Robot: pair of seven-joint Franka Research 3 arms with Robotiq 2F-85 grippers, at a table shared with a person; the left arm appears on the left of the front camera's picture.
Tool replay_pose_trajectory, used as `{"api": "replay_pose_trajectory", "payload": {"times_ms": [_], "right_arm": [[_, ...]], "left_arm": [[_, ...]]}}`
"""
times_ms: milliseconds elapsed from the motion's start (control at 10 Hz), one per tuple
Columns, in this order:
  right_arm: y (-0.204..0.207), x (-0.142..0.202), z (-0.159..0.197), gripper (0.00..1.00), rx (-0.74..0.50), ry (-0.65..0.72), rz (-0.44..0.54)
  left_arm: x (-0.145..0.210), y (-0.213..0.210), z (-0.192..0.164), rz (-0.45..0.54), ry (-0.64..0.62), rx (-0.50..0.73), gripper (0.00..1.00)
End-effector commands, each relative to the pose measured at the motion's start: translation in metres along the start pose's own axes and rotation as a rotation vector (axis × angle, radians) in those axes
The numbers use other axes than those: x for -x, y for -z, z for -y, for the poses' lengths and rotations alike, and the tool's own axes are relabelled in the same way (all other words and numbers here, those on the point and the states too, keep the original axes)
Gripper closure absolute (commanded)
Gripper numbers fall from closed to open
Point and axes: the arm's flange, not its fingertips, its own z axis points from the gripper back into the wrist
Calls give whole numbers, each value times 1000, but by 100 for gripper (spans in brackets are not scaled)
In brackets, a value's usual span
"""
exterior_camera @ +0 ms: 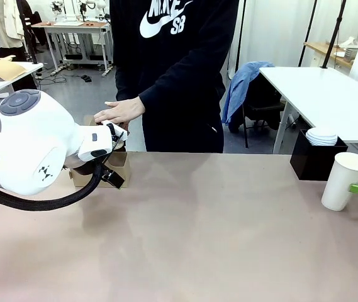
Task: Pour a drink into a cup and package it in a carrier.
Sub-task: Pick up the 600 ml Paper Cup and place it in the middle top area of the table.
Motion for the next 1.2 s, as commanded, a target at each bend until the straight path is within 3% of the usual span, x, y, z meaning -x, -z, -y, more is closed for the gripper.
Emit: {"api": "replay_pose_trajectory", "payload": {"times_ms": [0,700,800,900,1100], "right_arm": [[15,4,9,0,2,-3,9],[39,5,15,0,-26,9,47],[35,5,15,20,-29,16,56],[21,2,14,20,-32,57,42],[34,7,9,20,-33,8,28]], "left_arm": [[0,0,0,0,-1,1,0],[0,0,0,0,-1,1,0],[0,0,0,0,-1,1,0],[0,0,0,0,-1,1,0],[0,0,0,0,-1,1,0]]}}
